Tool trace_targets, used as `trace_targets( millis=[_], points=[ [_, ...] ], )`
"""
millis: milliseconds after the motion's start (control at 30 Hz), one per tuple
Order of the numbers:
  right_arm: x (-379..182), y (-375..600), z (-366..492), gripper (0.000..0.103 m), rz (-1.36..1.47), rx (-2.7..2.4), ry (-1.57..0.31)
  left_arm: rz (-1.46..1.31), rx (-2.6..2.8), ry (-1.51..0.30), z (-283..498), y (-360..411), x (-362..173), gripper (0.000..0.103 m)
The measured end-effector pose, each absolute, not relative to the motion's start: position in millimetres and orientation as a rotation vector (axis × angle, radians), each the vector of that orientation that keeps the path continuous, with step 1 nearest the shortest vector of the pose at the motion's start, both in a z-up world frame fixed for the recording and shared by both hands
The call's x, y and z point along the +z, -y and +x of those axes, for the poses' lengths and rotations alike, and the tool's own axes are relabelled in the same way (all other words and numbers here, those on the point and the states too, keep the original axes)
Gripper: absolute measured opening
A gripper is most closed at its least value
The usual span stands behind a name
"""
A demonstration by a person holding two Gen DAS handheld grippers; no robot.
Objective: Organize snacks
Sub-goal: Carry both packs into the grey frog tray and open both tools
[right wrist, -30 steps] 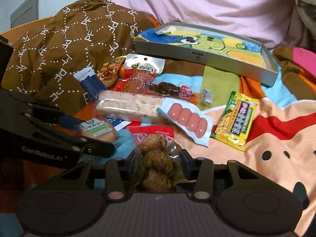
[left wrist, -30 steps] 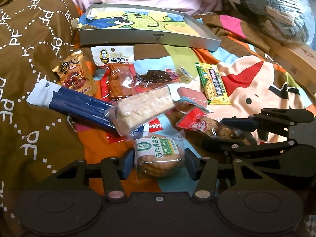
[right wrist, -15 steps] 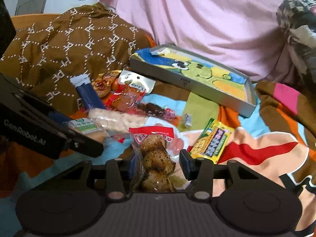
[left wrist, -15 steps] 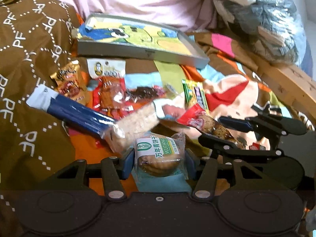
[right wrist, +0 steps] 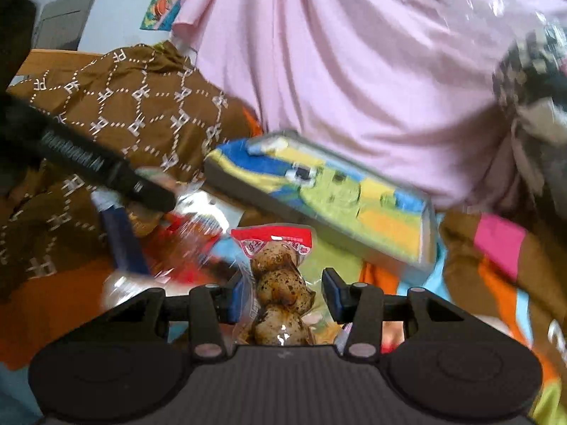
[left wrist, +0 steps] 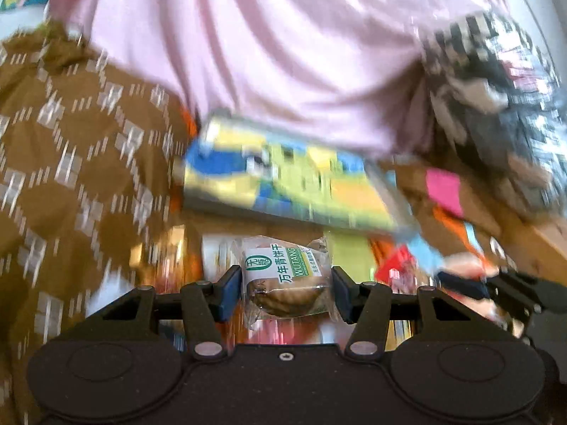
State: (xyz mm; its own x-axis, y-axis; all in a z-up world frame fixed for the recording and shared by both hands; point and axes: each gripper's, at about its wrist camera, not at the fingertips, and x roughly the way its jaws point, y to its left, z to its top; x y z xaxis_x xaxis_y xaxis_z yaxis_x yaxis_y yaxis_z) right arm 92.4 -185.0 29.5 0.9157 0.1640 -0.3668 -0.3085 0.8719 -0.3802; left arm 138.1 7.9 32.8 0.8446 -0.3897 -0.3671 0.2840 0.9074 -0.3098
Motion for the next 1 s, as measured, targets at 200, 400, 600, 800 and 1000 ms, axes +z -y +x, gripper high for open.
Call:
trace_targets(
  millis=[200, 400, 600, 800, 1000],
  points=[
    [55, 194, 174, 0.049, -0.358, 0.245, -0.368, -0.231, -0.316, -0.3, 208, 9, 66, 0.056],
    [73, 192, 254, 0.049, -0.316, 0.22, -0.385, -0.204, -0.298, -0.319, 271, 28, 71, 0.056],
    [61, 196, 296, 0.05, -0.291, 0.158, -0.389, -0.23, -0.24, -0.415, 315, 31, 50, 0.056],
    [41, 206, 316, 0.05, -0.248, 0.125, -0.442, -0.166, -0.21, -0.453, 331, 43, 39, 0.058],
    [38, 215, 318, 0.051, -0.213, 0.116, -0.477, -0.192, -0.211, -0.518, 340, 48, 32, 0.066]
  ],
)
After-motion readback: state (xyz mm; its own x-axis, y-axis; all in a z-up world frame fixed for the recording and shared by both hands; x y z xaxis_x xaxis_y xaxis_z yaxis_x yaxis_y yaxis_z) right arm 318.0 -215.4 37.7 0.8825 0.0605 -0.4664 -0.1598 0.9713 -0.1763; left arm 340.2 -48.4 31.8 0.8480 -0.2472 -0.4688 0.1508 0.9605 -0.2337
